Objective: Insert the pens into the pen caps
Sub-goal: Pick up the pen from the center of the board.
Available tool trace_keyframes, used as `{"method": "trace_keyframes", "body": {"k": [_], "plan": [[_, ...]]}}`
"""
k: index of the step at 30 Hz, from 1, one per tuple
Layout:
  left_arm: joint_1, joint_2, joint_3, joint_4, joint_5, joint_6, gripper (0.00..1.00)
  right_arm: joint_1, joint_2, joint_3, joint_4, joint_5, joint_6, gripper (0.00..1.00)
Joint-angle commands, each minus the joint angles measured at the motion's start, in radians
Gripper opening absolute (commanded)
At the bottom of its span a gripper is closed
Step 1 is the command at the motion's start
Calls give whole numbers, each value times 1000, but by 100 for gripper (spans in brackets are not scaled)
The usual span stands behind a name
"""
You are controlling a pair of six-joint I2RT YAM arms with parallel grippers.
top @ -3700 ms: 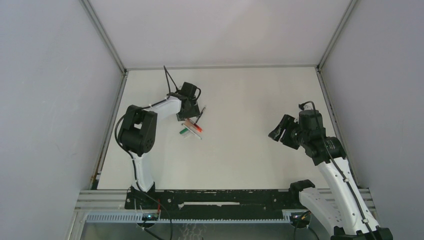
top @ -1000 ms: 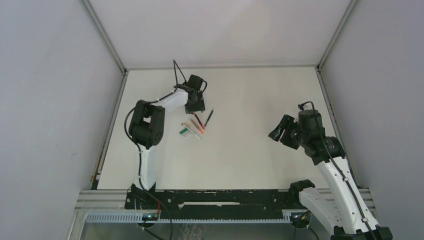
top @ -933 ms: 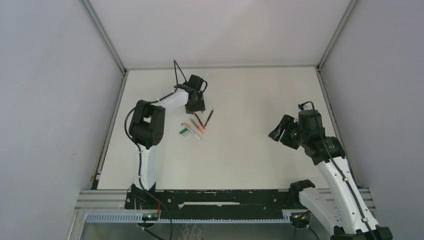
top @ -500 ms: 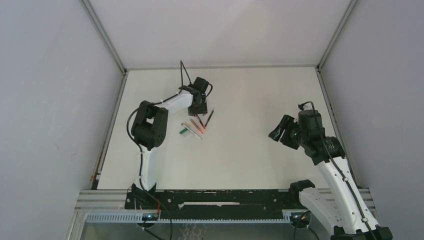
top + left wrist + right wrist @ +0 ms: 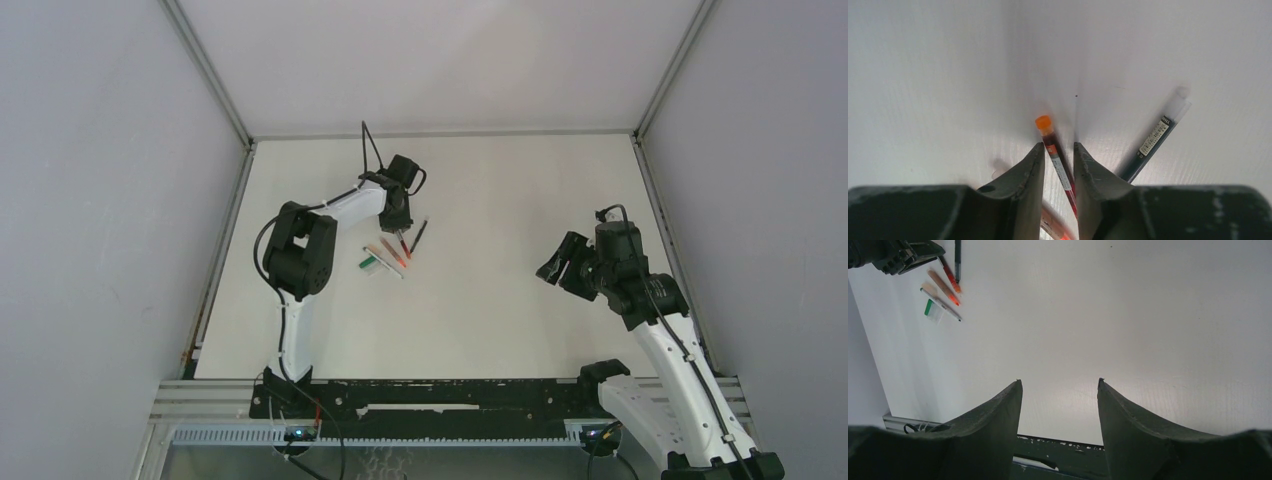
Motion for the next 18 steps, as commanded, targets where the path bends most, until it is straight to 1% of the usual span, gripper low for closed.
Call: {"method": "trace_keyframes", "body": {"k": [1, 5, 12, 18], "plan": [[-4, -15, -7, -9, 9, -13, 30, 0, -8, 1, 38, -6, 15, 65], [-4, -15, 5, -11, 2, -16, 27, 0, -8, 1, 38, -7, 16, 65], [-2, -4, 19, -12, 10, -22, 18, -1, -7, 1, 40, -9, 13, 65], [-2, -4, 30, -13, 15, -30, 15, 0, -10, 1, 34, -3, 14, 65]]}}
